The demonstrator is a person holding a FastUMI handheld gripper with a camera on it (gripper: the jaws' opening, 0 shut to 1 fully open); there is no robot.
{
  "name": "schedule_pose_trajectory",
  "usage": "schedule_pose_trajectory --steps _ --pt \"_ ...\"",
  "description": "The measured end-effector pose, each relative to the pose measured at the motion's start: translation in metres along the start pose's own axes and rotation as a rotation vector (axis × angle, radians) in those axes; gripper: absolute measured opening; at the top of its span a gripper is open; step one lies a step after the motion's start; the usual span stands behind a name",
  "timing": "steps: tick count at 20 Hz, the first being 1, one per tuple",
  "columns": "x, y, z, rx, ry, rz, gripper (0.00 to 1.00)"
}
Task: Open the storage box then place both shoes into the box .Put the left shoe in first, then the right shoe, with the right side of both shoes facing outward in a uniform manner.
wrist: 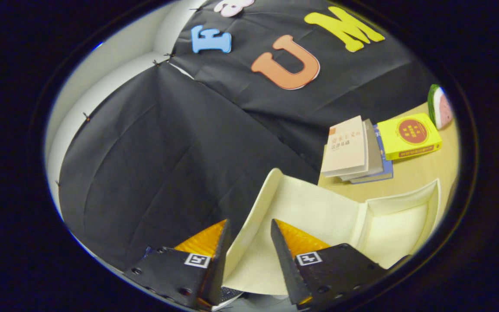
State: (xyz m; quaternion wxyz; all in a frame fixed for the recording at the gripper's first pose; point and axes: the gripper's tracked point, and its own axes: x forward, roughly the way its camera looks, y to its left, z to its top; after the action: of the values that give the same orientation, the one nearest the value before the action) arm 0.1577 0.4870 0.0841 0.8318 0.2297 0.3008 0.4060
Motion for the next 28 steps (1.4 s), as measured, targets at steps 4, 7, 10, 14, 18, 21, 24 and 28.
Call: schedule_pose_trajectory --steps 4,7,10,14,18,21,24,28 --pt "-0.012 -0.010 -0.006 -0.110 -0.016 -0.053 0.95" --pt "-0.041 -0.025 0.002 -0.164 -0.061 -0.085 0.95" --pt "-0.076 -0.047 0.005 -0.195 -0.093 -0.119 0.95" --pt "-0.128 -0.090 0.007 -0.275 -0.120 -0.216 0.95" --pt "-0.176 -0.155 0.009 -0.352 -0.153 -0.394 0.95" --pt "-0.208 -0.210 0.004 -0.392 -0.144 -0.532 0.95" --pt "-0.236 -0.258 -0.006 -0.364 -0.122 -0.621 0.95" --pt "-0.263 -0.327 -0.020 -0.314 -0.081 -0.707 0.95"
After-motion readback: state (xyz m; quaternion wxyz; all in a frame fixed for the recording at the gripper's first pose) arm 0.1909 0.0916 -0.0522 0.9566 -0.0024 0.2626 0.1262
